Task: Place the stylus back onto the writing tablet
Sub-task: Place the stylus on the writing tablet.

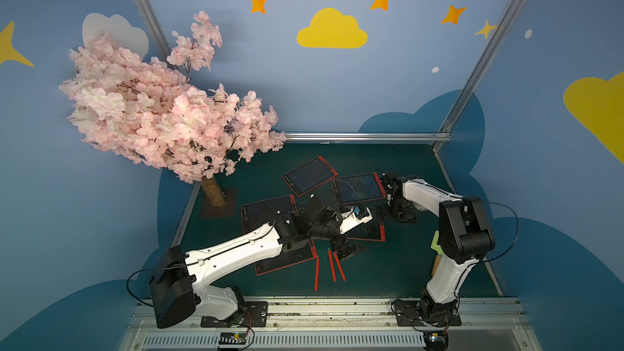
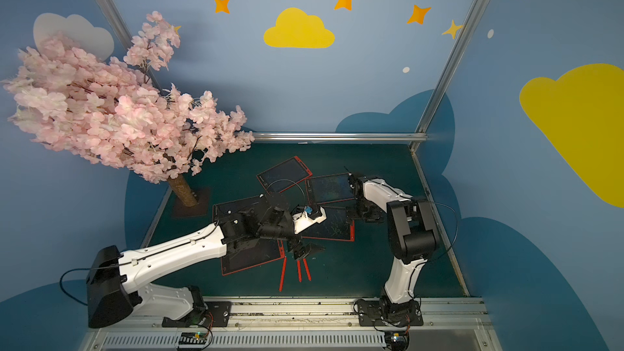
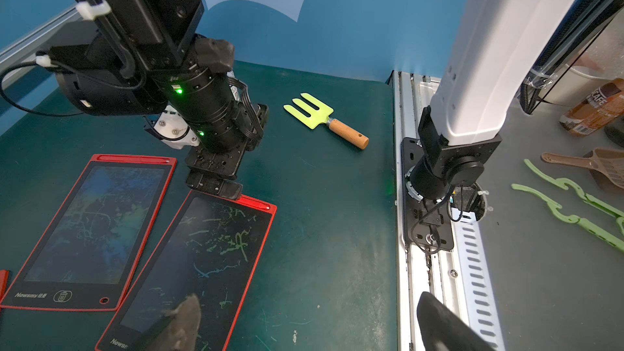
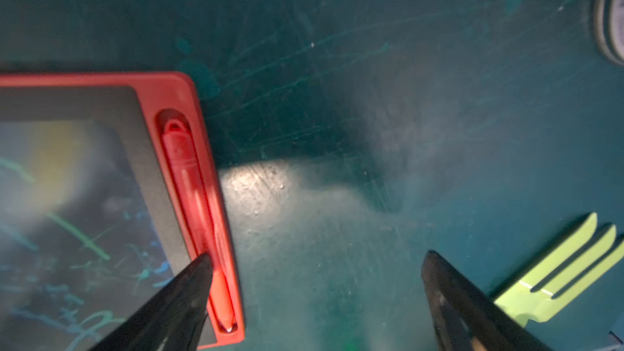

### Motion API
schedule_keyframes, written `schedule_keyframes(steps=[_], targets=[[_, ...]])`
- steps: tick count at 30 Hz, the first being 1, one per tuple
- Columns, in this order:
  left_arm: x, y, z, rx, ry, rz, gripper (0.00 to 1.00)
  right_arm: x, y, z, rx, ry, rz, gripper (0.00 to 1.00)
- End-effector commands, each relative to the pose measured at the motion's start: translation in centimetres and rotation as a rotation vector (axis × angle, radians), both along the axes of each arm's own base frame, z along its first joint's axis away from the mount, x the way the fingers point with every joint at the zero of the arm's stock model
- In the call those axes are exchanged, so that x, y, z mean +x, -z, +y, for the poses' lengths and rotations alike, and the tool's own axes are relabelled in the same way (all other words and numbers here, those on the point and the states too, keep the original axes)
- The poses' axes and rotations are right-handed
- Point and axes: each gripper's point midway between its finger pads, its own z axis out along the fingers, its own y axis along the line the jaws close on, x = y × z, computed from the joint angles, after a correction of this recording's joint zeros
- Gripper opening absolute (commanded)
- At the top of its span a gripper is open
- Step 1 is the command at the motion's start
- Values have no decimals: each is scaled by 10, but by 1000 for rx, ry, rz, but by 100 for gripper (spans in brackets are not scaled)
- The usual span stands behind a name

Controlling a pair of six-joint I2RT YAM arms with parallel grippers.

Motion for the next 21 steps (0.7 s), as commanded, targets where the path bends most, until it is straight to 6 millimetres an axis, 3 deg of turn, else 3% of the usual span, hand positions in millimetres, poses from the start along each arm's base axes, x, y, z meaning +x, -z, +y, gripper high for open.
schedule_keyframes(steps=[1, 18, 21], targets=[[-4, -1, 0, 4, 20, 3, 99, 1, 3, -4, -37, -5, 22, 96], [-4, 0, 0, 10, 19, 3, 99, -8, 22, -7, -103, -29, 74, 96], [-4, -2, 1, 7, 18, -2, 99, -6, 17, -8, -112, -33, 62, 97]])
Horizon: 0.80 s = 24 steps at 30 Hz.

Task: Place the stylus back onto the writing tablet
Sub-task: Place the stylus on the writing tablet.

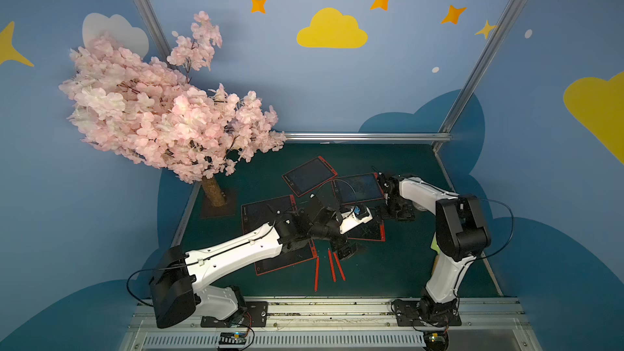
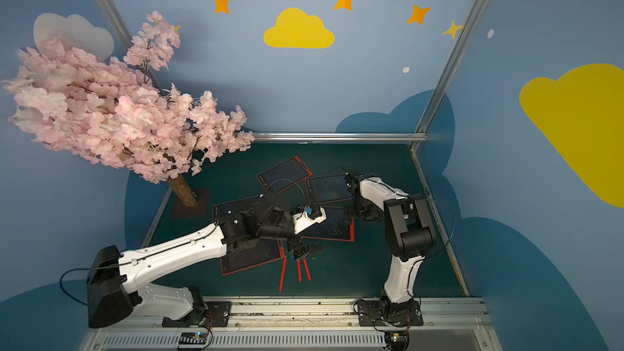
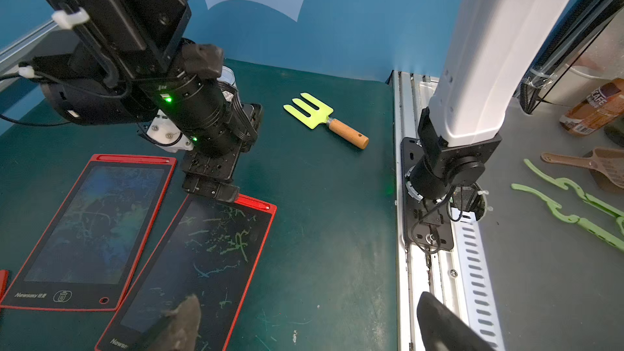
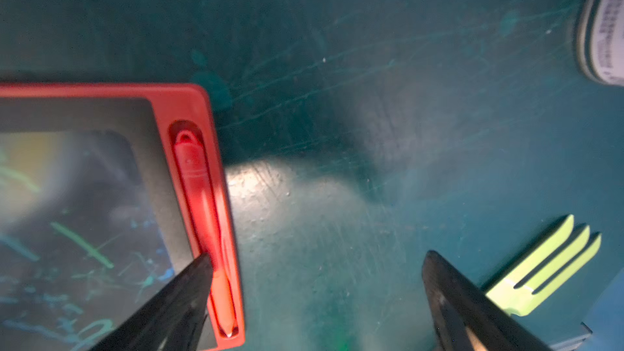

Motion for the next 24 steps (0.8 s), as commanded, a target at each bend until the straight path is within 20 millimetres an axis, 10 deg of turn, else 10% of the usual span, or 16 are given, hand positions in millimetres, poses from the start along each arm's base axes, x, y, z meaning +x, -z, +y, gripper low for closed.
schedule_keyframes(steps=[1, 11, 24], targets=[[-4, -4, 1, 3, 16, -5, 99, -6, 13, -9, -66, -5, 40, 97], [-1, -2, -1, -11, -6, 16, 99, 10, -49, 10, 54, -5, -134, 97], [20, 14, 4, 15, -123, 11, 99, -20, -115, 55, 338, -73, -331, 97]])
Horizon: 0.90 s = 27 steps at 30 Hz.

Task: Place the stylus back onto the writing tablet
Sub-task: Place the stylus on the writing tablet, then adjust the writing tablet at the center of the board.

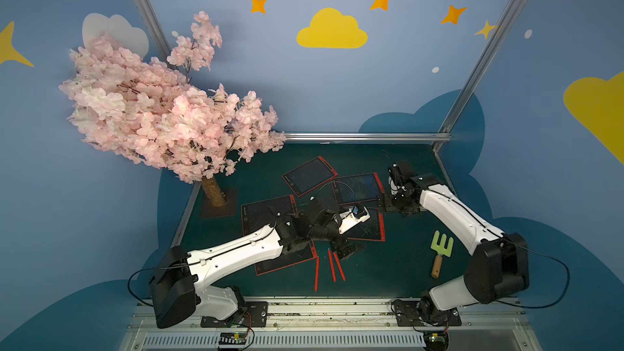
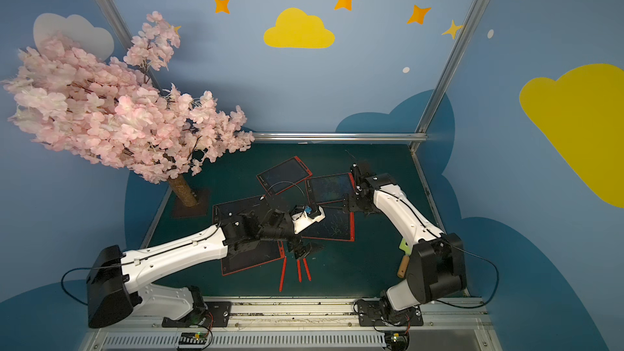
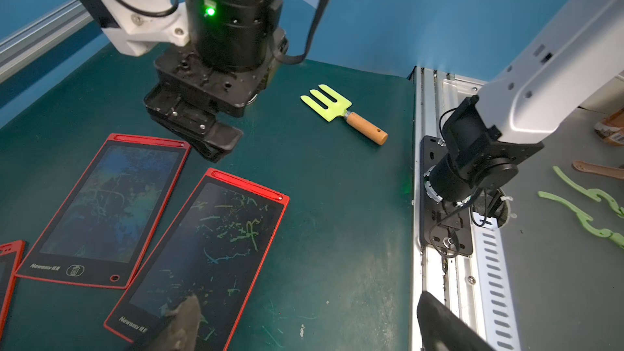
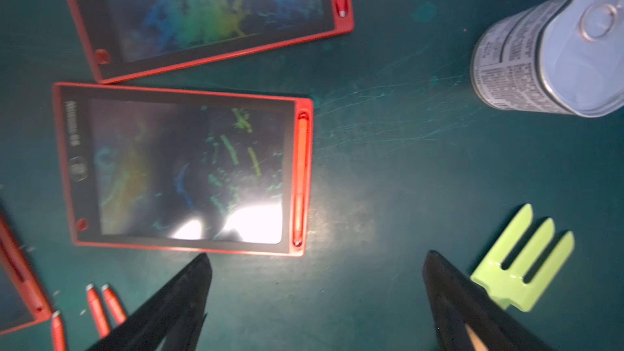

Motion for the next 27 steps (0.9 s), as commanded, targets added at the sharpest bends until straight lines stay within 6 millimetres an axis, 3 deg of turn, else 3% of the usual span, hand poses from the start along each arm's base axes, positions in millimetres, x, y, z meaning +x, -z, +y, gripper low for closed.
schedule_keyframes(steps=[1, 6, 13, 19, 23, 27], targets=[[9, 3, -2, -1, -38, 17, 99, -16, -11, 18, 106, -23, -18, 97], [20, 8, -2, 4, -73, 103, 99, -37, -25, 31, 239, -28, -75, 97], [40, 16, 7, 61, -222, 200, 99, -55, -10, 33, 362, 39, -108, 97], [60, 26, 32, 22, -414, 354, 99, -62, -9, 38, 439, 11, -182, 97], [76, 40, 45, 5, -561, 354, 99, -68, -7, 40, 476, -12, -201, 97], [95, 63, 58, 2, -719, 472, 99, -81, 2, 48, 551, -36, -184, 98]])
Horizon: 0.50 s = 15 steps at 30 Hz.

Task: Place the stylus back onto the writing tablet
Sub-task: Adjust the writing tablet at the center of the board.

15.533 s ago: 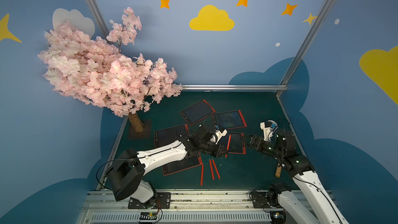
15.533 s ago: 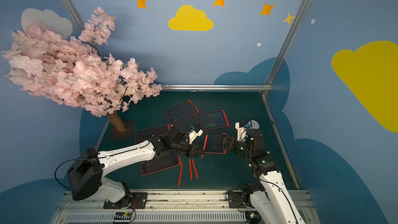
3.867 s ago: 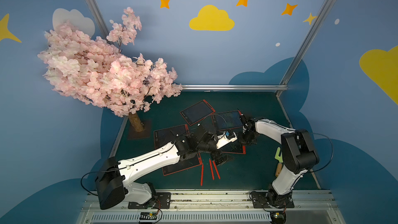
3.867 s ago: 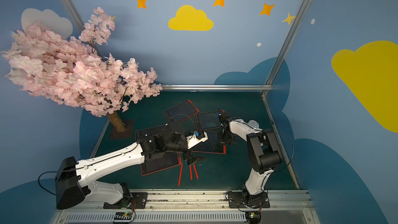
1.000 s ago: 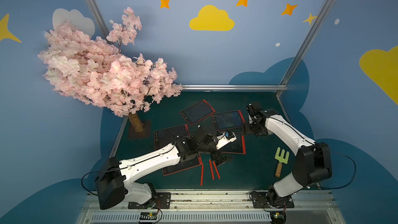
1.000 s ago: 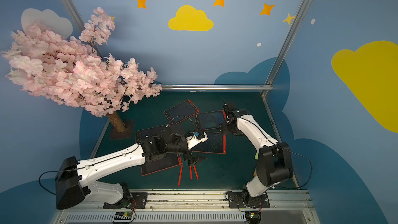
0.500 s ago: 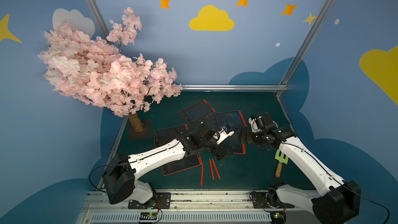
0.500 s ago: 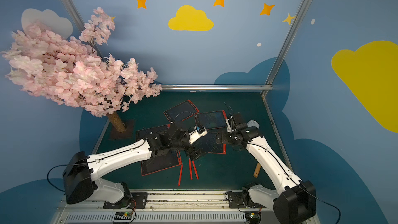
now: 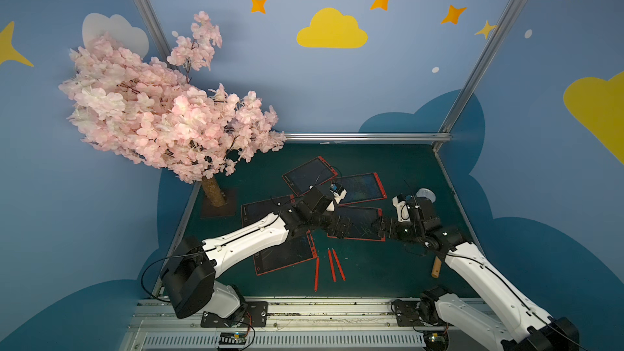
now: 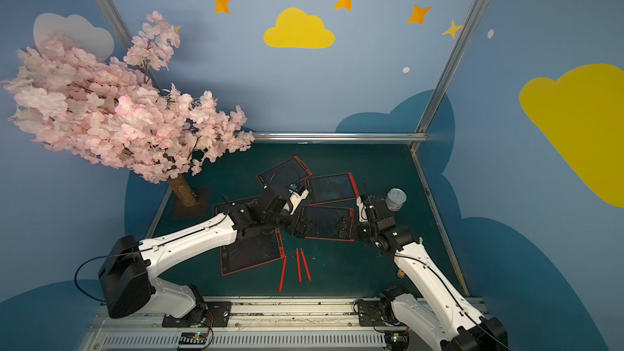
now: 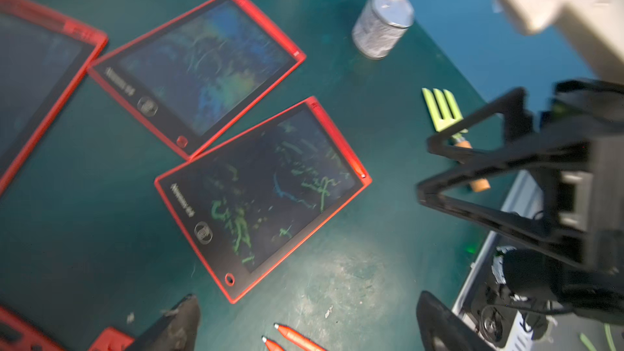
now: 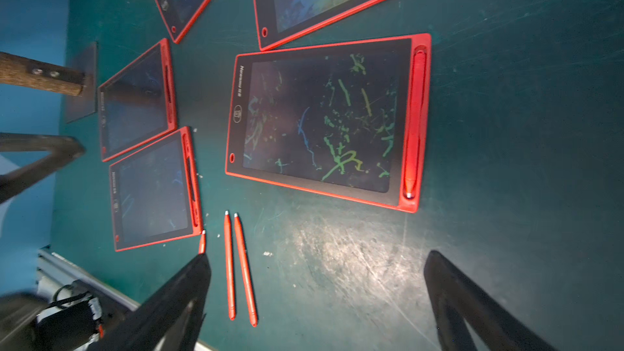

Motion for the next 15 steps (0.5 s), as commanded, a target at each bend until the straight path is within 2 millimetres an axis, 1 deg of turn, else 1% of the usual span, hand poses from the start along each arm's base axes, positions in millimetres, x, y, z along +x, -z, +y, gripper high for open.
schedule_keyframes(steps=[1, 3, 6, 9, 15], targets=[[23, 15, 12, -22, -194, 99, 99, -6, 2, 14, 101, -37, -15, 98], [31, 29, 17, -10, -268, 167, 99, -11, 5, 18, 145, -45, -13, 98], [40, 49, 19, -23, -336, 236, 99, -14, 15, 18, 159, -32, 3, 98], [44, 62, 8, -69, -308, 301, 99, -17, 27, 23, 188, -41, 23, 98], [50, 84, 0, -100, -335, 358, 99, -26, 53, 29, 189, -24, 125, 98]])
